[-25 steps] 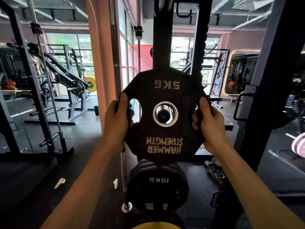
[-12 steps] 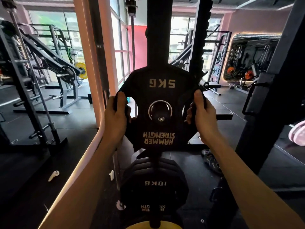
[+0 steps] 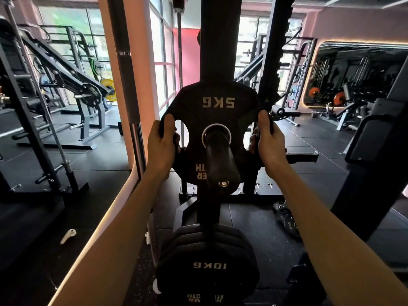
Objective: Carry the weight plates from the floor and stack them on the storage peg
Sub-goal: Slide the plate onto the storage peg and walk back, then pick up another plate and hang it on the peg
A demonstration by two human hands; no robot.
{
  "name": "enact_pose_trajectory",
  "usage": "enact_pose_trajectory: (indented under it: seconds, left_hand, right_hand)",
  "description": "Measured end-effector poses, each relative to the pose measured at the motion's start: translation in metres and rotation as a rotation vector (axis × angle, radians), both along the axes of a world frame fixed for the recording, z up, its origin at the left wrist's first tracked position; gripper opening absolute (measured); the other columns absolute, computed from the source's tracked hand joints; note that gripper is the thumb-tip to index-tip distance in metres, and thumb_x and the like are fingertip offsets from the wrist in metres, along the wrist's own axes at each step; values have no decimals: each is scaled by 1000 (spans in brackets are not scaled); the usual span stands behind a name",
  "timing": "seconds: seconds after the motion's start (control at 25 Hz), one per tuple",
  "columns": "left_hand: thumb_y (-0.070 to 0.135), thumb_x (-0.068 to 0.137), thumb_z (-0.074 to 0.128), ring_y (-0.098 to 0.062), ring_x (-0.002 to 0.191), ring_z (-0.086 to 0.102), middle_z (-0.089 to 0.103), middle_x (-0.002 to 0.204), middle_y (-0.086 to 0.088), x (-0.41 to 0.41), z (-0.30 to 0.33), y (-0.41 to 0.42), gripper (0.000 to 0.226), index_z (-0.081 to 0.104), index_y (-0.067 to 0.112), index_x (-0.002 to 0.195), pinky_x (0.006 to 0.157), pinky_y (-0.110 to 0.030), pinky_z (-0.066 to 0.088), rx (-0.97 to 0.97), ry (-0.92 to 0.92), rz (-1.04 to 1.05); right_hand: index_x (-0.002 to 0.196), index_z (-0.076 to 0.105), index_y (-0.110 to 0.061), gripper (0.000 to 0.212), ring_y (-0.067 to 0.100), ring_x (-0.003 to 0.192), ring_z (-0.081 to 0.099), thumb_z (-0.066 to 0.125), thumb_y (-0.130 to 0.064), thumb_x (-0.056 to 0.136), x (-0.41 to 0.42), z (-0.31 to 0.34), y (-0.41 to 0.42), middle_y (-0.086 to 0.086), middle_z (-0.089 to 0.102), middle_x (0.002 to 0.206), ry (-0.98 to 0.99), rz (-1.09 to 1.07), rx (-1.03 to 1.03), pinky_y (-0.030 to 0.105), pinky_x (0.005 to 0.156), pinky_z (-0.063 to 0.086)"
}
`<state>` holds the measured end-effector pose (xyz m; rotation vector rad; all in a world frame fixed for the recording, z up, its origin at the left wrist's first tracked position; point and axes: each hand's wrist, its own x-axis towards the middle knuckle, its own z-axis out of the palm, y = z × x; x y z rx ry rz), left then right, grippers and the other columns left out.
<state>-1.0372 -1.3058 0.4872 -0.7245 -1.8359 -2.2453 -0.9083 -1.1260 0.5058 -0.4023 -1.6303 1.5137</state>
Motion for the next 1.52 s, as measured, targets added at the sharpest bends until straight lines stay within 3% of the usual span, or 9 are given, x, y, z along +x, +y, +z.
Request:
enact_pose_trajectory:
  seconds: [0.44, 0.72, 0.84, 0.96, 1.12, 1.24, 1.32, 1.44, 1.52]
  left_hand:
    - [40, 103, 40, -9, 61, 49, 48, 72, -1, -24, -11, 14, 27, 48, 14, 103, 55, -21, 45, 30, 68, -65]
    - [37, 103, 41, -6, 68, 56, 53, 78, 3, -14, -11, 4, 20, 50, 19, 105, 64, -21, 48, -24, 89, -70]
    - [36, 104, 40, -17, 97, 64, 64, 104, -2, -4, -14, -6, 37, 48, 13, 133, 83, -29, 52, -140, 81, -45]
    - [35, 102, 45, -22, 127, 53, 52, 143, -1, 10, -30, -25, 48, 35, 30, 149, 107, -42, 44, -241, 81, -28]
    - [48, 94, 52, -24, 114, 61, 58, 130, 3, 60, -69, -57, 54, 39, 34, 145, 96, -43, 48, -424, -11, 7]
    - [42, 97, 52, -28, 107, 63, 62, 111, 2, 111, -106, -81, 42, 53, 21, 133, 89, -36, 46, -586, -54, 12]
    - [37, 98, 52, -26, 107, 61, 63, 109, -2, 144, -136, -98, 37, 57, 15, 128, 86, -30, 43, -696, -85, 22]
    - [37, 98, 53, -22, 105, 61, 65, 105, -3, 200, -194, -134, 32, 61, 14, 119, 81, -28, 42, -831, -200, -10]
    - [38, 98, 54, -20, 102, 59, 62, 101, -1, 233, -228, -160, 32, 61, 13, 116, 79, -26, 38, -936, -273, -31]
  right_hand:
    - [85, 51, -23, 33, 11, 52, 47, 45, -53, 98, -20, -11, 16, 2, 47, 64, 49, 16, 30, 25, 52, 46]
    - [101, 52, -24, 32, 13, 66, 54, 43, -55, 98, -13, -9, 12, 1, 54, 76, -46, 24, 31, 26, 61, 49]
    - [122, 48, -19, 38, 12, 87, 58, 44, -50, 100, 2, -14, 8, 0, 58, 95, -189, 31, 132, 27, 75, 47]
    - [142, 39, -22, 50, 14, 108, 60, 51, -44, 98, 28, -38, -3, -3, 60, 117, -222, 69, 115, 33, 93, 50]
    - [116, 59, -23, 34, 14, 101, 57, 50, -49, 97, 80, -78, -28, -16, 59, 94, -379, 46, 141, 41, 101, 45]
    - [110, 62, -12, 43, 21, 103, 61, 49, -51, 97, 124, -112, -45, -4, 64, 99, -471, 66, 152, 43, 97, 48]
    - [105, 63, -10, 44, 23, 97, 62, 48, -51, 97, 152, -139, -55, 4, 66, 100, -519, 91, 146, 41, 88, 49]
    - [81, 57, -16, 37, 20, 71, 54, 49, -48, 98, 205, -192, -75, 4, 58, 77, -630, 125, 102, 34, 66, 43]
    - [83, 58, -12, 40, 23, 73, 54, 50, -49, 98, 234, -230, -89, 5, 57, 78, -717, 143, 83, 32, 65, 41]
